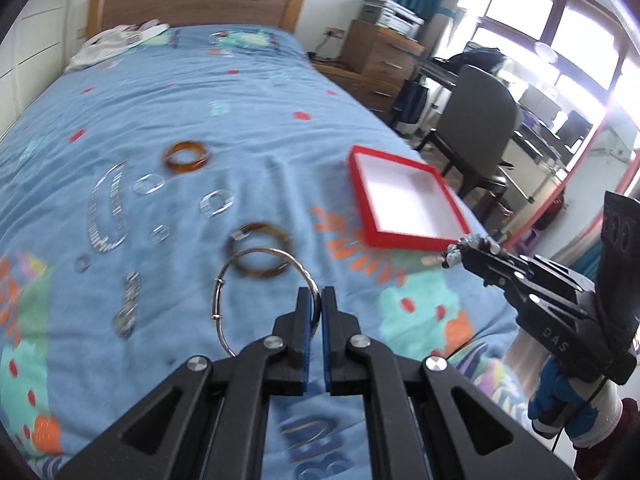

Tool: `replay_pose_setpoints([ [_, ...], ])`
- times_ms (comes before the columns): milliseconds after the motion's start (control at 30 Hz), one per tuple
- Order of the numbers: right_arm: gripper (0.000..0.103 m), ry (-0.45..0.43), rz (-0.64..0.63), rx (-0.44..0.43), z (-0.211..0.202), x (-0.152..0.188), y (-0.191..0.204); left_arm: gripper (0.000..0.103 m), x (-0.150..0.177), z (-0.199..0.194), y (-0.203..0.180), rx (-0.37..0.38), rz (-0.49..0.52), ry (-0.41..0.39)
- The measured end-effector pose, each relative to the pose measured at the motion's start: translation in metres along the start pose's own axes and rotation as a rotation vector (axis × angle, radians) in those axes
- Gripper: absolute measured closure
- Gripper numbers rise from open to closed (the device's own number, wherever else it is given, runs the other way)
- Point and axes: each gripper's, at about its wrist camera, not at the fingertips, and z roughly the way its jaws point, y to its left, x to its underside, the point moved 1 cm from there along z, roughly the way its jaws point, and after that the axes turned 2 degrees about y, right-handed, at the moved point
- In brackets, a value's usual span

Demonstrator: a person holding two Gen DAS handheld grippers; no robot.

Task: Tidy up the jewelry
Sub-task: 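Carry the silver bangle in the left tool and beaded bracelet in the right tool to the red box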

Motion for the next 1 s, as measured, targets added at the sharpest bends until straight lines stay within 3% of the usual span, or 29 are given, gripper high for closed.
replay_pose_setpoints([
  [233, 0.090, -0.030, 0.030, 0.098, 0.013, -0.044, -0.093, 0.099, -0.076, 0.063, -0.076, 0.091, 0.091, 0.008],
  [467, 0.090, -0.013, 0.037, 0.128, 0.070, -0.079, -0.161, 0.099, -0.140, 0.155, -0.116, 0.131, 0.121, 0.037],
  [733, 0.090, 0.085, 0.001, 0.101, 0.145, -0.080, -0.215, 0.099, -0.144, 0.245, -0.112, 0.096, 0.121, 0.126],
  [1000, 0.089, 0.149, -0.014, 0.076, 0.183, -0.064, -0.242, 0.099, -0.129, 0.274, -0.110, 0.092, 0.156, 0.162],
])
